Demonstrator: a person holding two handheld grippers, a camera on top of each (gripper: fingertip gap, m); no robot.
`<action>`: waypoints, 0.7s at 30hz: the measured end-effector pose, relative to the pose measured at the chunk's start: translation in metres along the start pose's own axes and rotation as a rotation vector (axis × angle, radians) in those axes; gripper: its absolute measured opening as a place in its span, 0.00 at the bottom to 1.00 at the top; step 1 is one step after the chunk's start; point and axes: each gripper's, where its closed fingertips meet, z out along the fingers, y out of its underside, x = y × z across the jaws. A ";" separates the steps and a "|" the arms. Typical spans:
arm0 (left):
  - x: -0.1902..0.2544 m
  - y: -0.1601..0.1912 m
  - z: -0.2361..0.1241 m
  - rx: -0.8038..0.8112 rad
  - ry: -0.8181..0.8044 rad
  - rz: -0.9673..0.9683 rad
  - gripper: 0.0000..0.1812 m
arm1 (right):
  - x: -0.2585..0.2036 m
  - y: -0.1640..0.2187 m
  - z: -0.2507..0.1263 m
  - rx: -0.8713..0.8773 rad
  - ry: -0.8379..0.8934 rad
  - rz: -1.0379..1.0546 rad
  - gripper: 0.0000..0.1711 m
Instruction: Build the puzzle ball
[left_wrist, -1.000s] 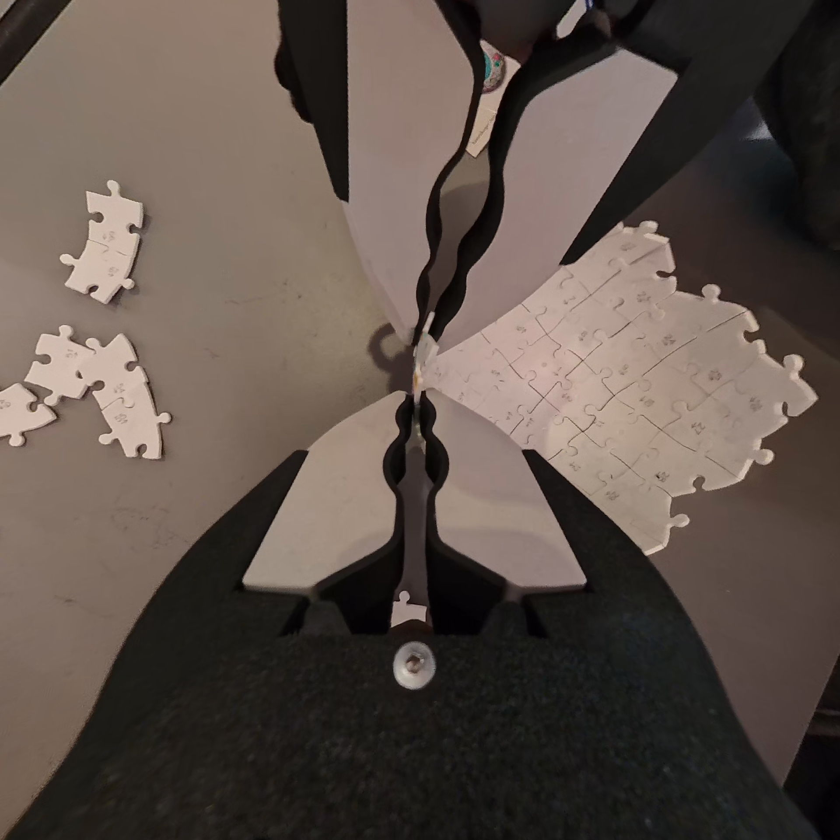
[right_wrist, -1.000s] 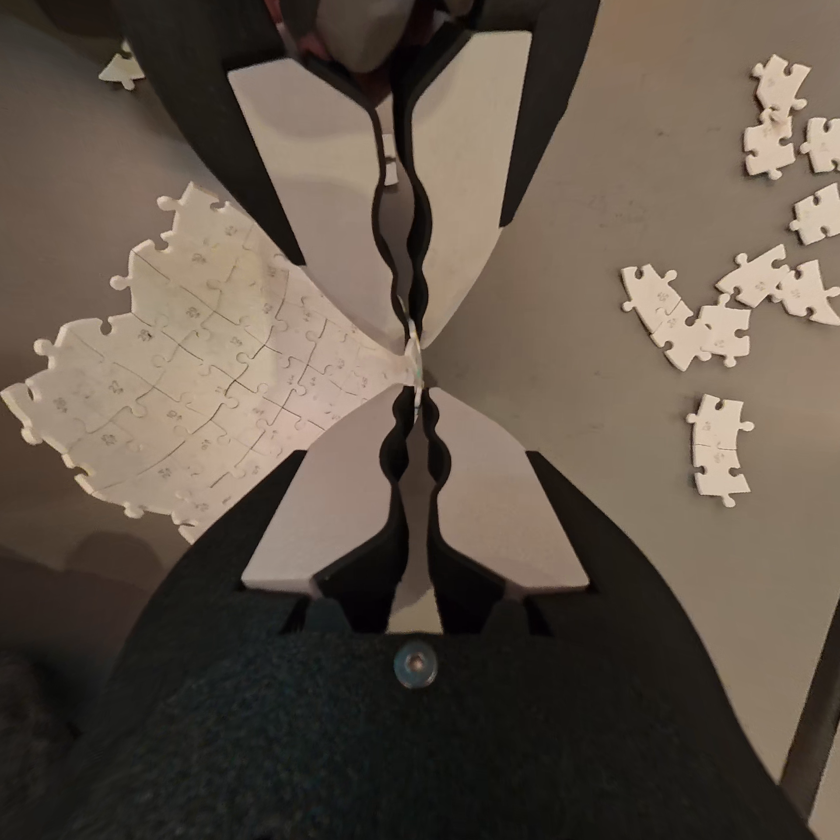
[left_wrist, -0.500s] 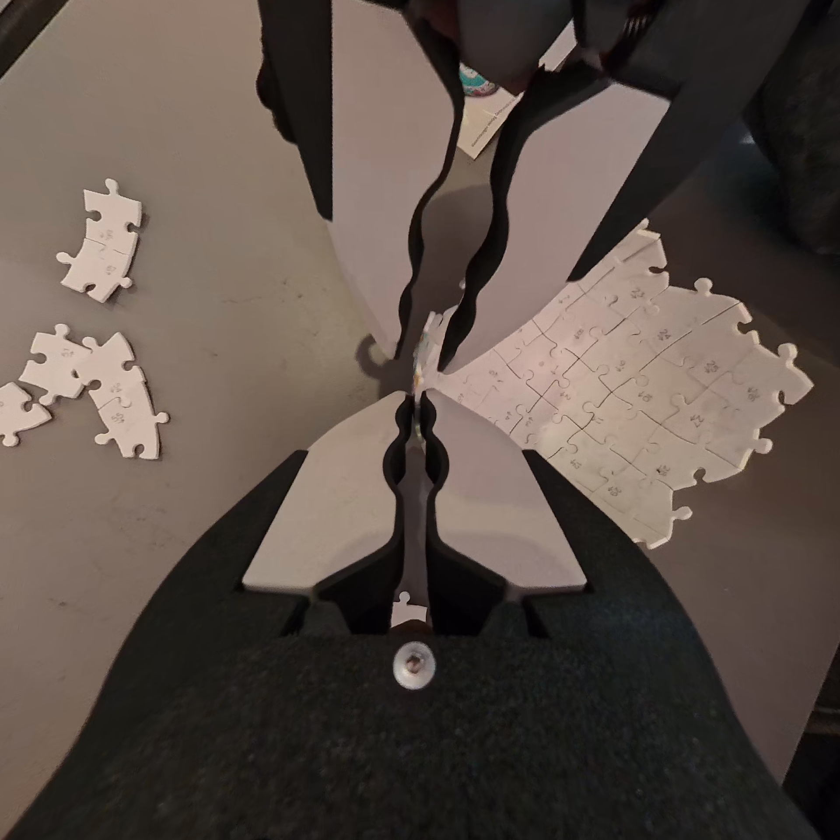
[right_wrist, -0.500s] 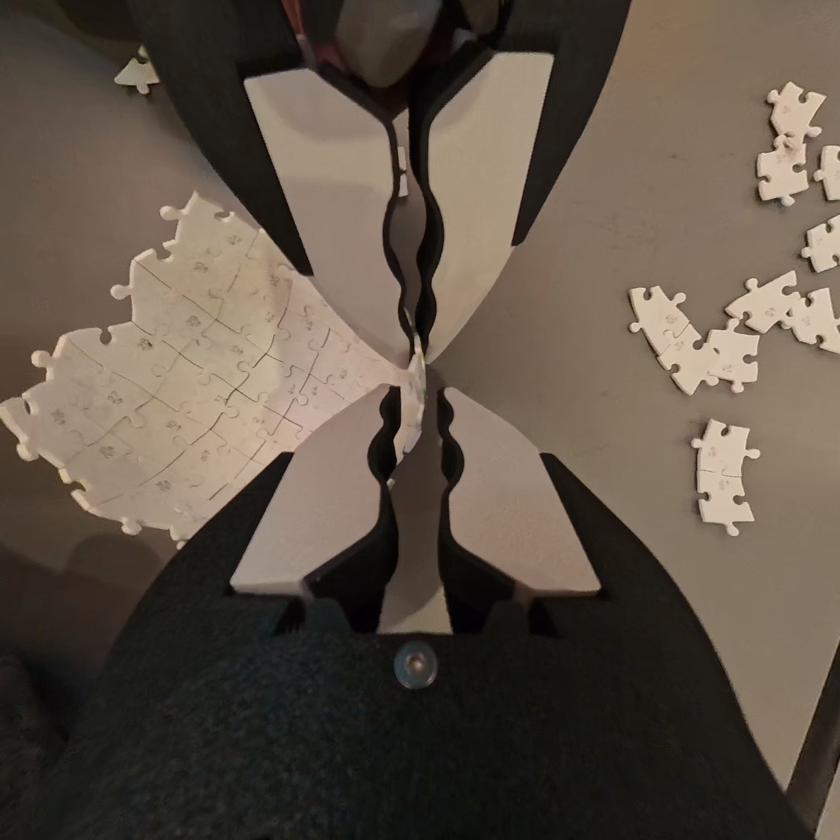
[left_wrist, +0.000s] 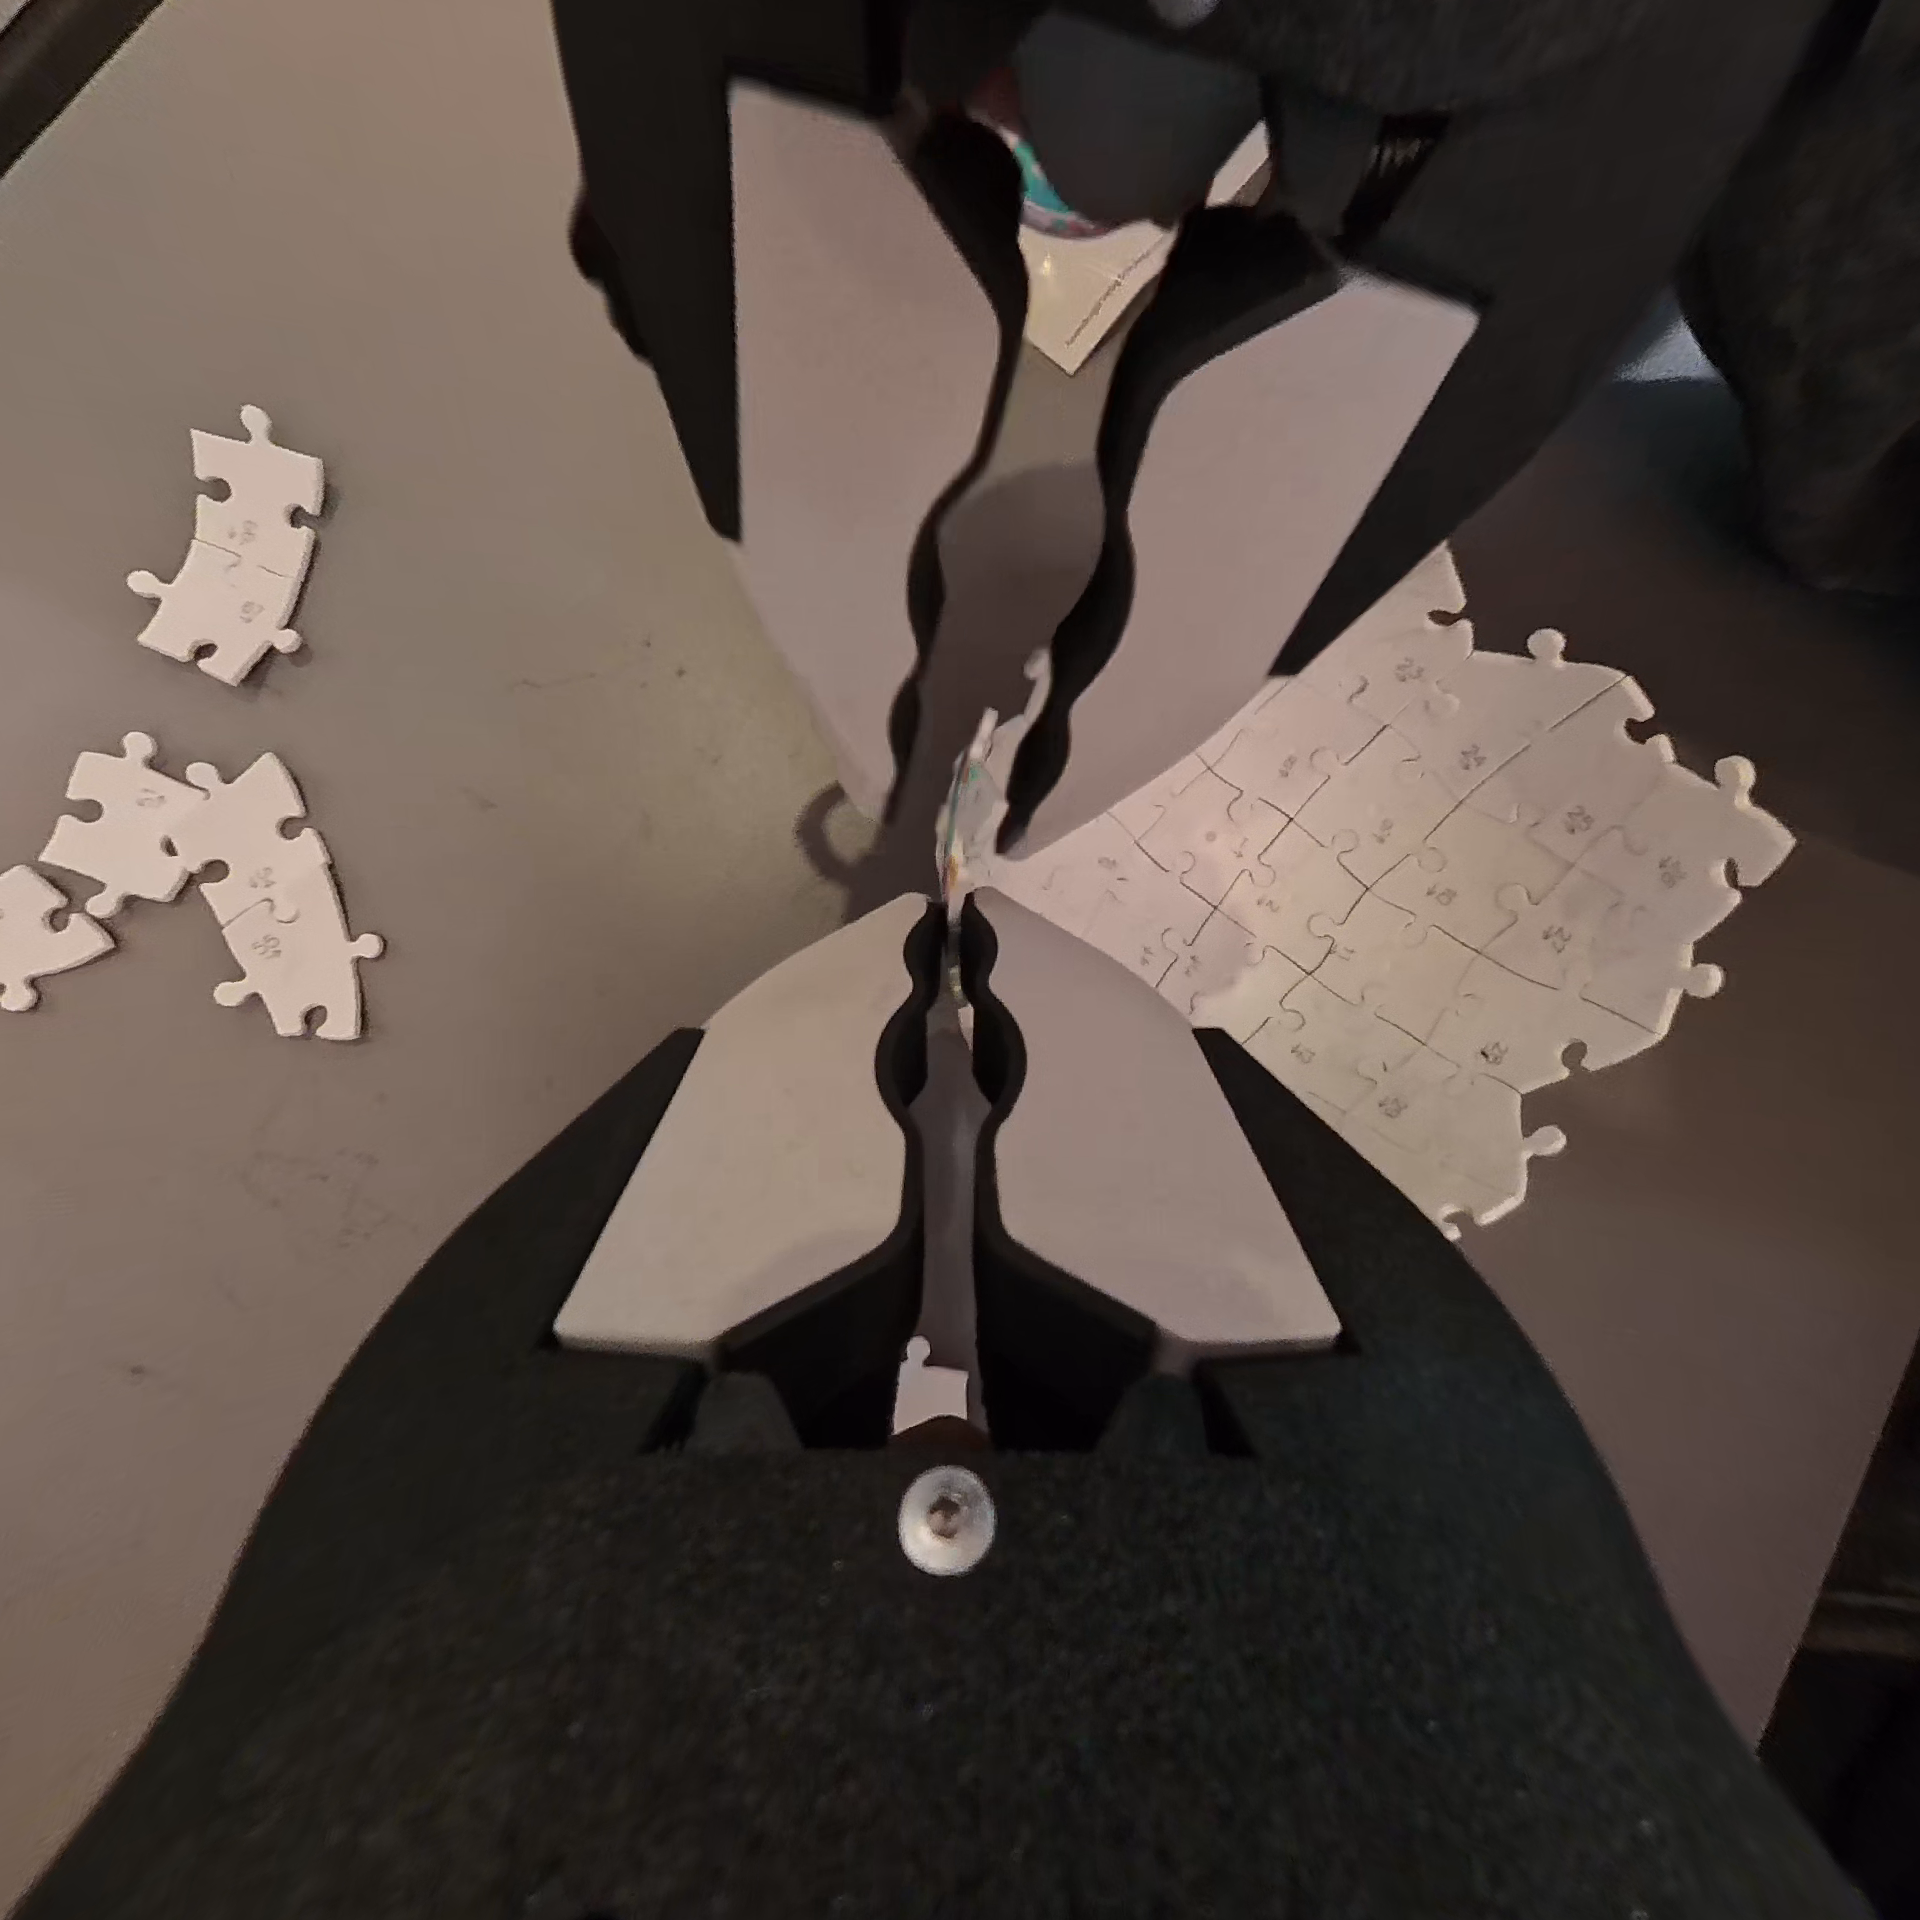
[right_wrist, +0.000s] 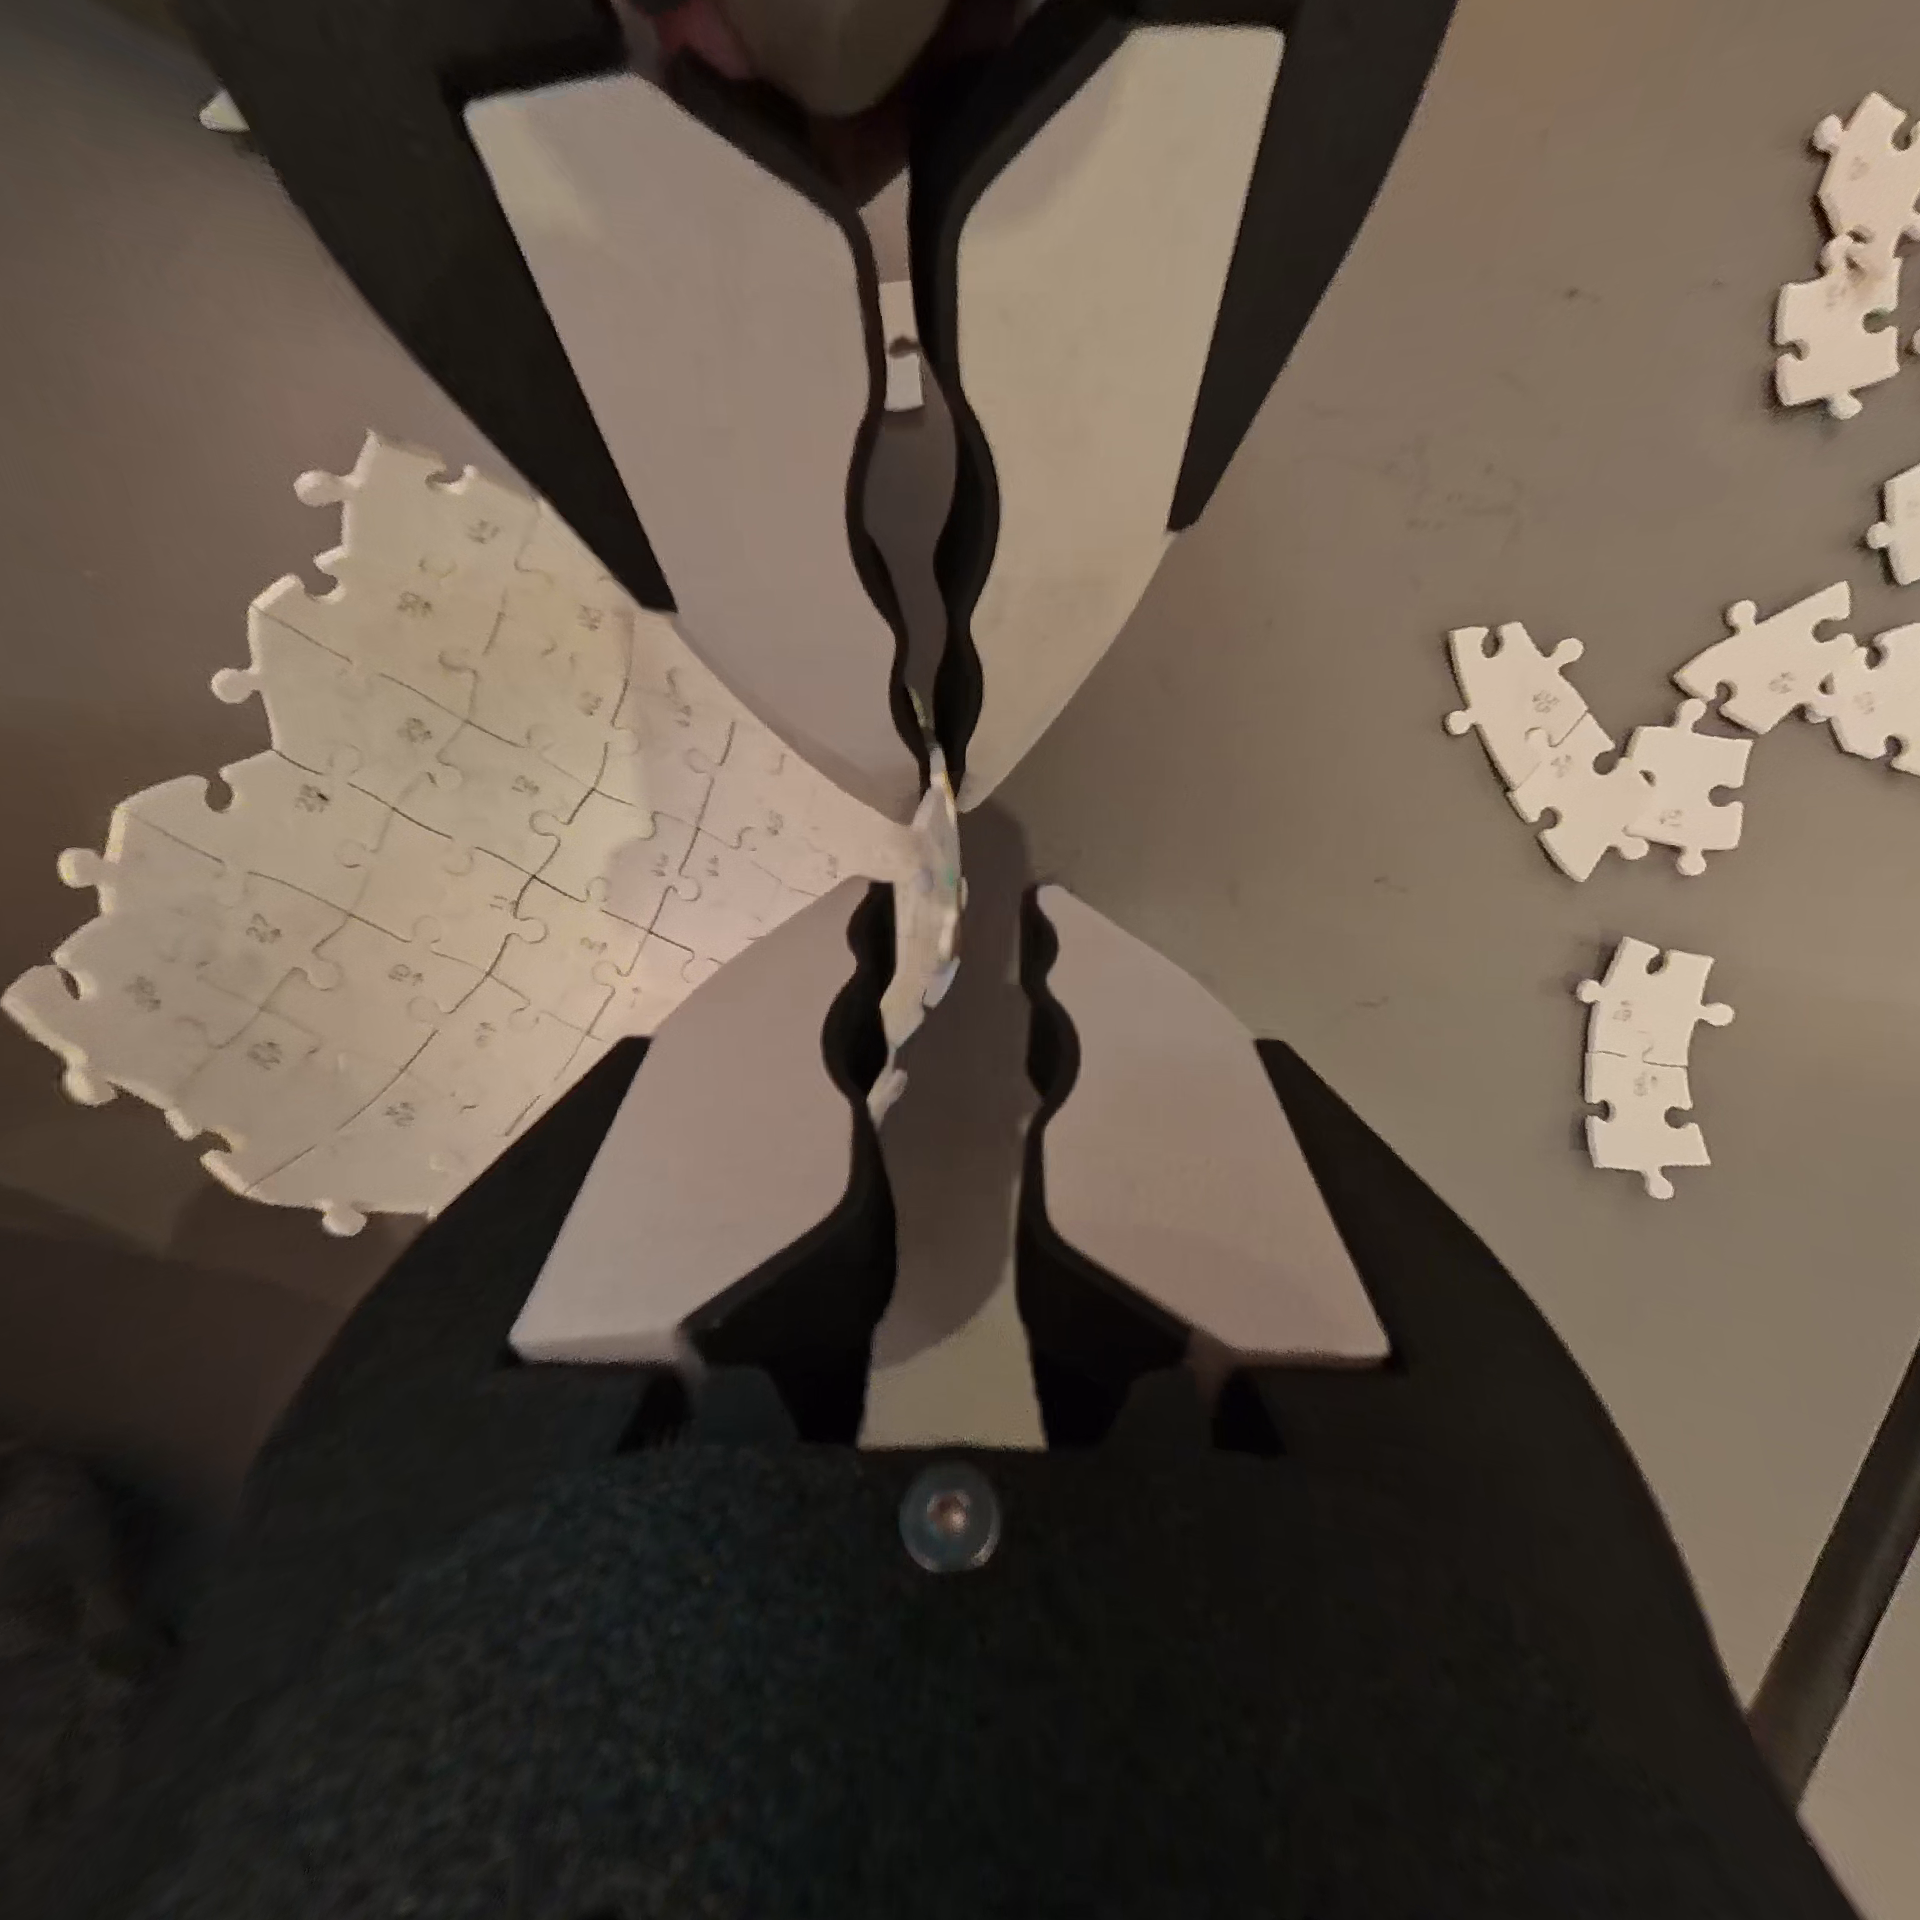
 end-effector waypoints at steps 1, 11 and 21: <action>0.000 0.001 -0.001 -0.003 0.002 -0.003 0.01 | 0.000 0.000 -0.003 0.006 0.002 0.001 0.13; 0.000 0.004 -0.002 -0.036 0.002 -0.002 0.01 | 0.009 -0.002 -0.055 0.167 0.213 0.031 0.19; -0.004 0.006 -0.001 -0.067 -0.048 0.031 0.01 | 0.006 0.015 -0.072 0.264 0.311 0.112 0.17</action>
